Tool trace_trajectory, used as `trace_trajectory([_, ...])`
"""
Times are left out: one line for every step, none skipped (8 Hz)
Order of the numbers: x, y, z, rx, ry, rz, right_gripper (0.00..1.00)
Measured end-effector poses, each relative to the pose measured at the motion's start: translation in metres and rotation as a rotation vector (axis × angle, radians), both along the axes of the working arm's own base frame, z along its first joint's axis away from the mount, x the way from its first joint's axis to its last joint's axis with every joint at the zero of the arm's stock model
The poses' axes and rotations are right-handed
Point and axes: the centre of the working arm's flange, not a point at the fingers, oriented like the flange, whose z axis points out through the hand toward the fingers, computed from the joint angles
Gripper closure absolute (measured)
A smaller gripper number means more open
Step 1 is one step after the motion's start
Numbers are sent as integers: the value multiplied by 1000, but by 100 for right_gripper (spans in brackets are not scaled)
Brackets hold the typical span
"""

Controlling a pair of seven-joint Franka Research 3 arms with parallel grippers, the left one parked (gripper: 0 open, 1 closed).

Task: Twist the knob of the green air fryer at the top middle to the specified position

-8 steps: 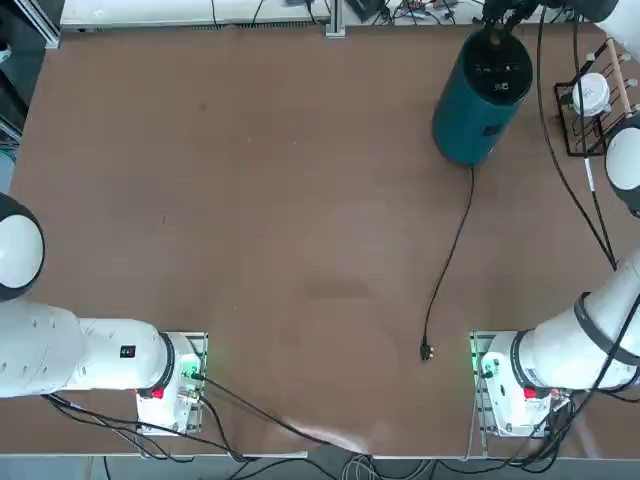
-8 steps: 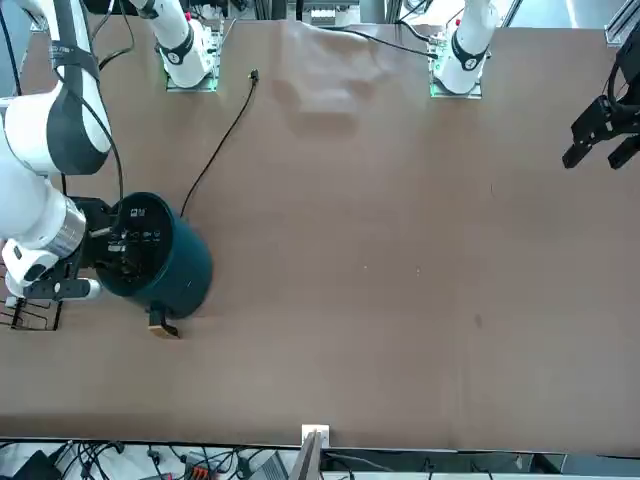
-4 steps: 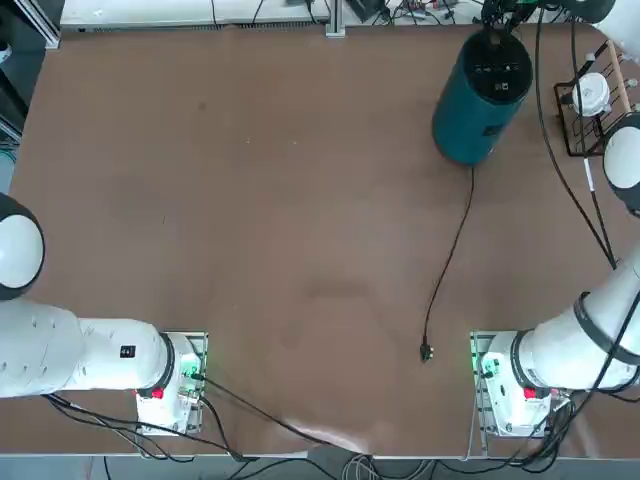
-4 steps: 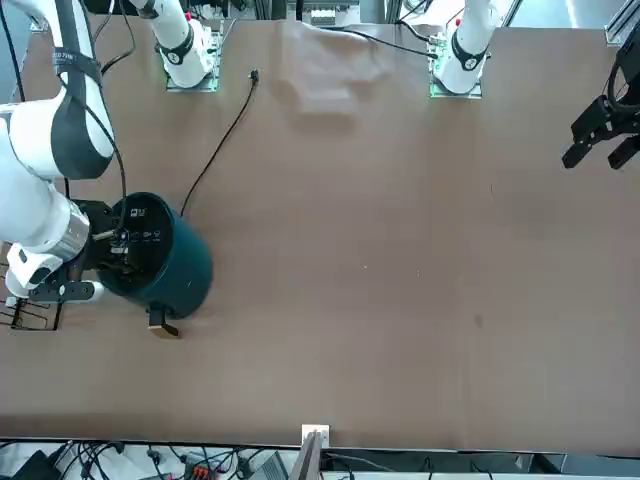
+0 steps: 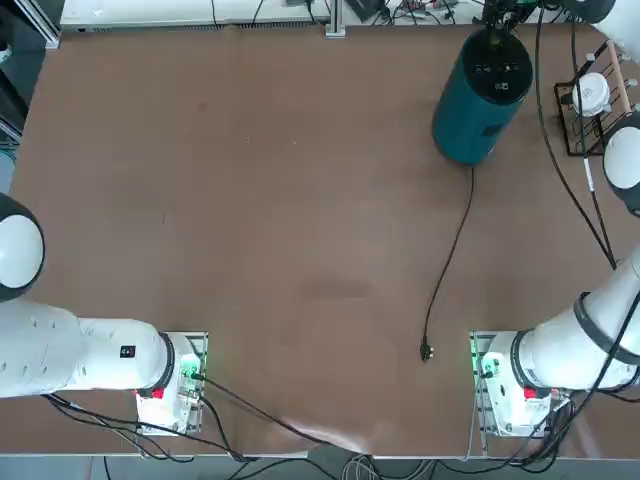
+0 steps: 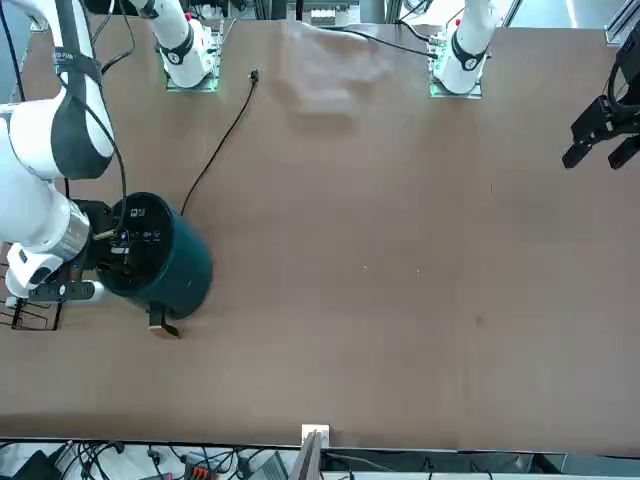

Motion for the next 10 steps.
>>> trace_trajectory([0,0,0,0,0,1,57])
trace_trajectory([0,0,0,0,1,2,57])
trace_trajectory([0,0,0,0,1,7,57])
trace_trajectory([0,0,0,-1,1,24,57])
trace_trajectory([0,0,0,-2,1,54,57])
trace_trajectory([0,0,0,-3,1,97,57])
trace_trajectory([0,1,0,-5,0,151,57])
trace_trajectory([0,1,0,-6,-1,213,57])
trace_trajectory([0,1,0,-8,-2,283,57])
trace_trajectory([0,1,0,-10,-3,370,57])
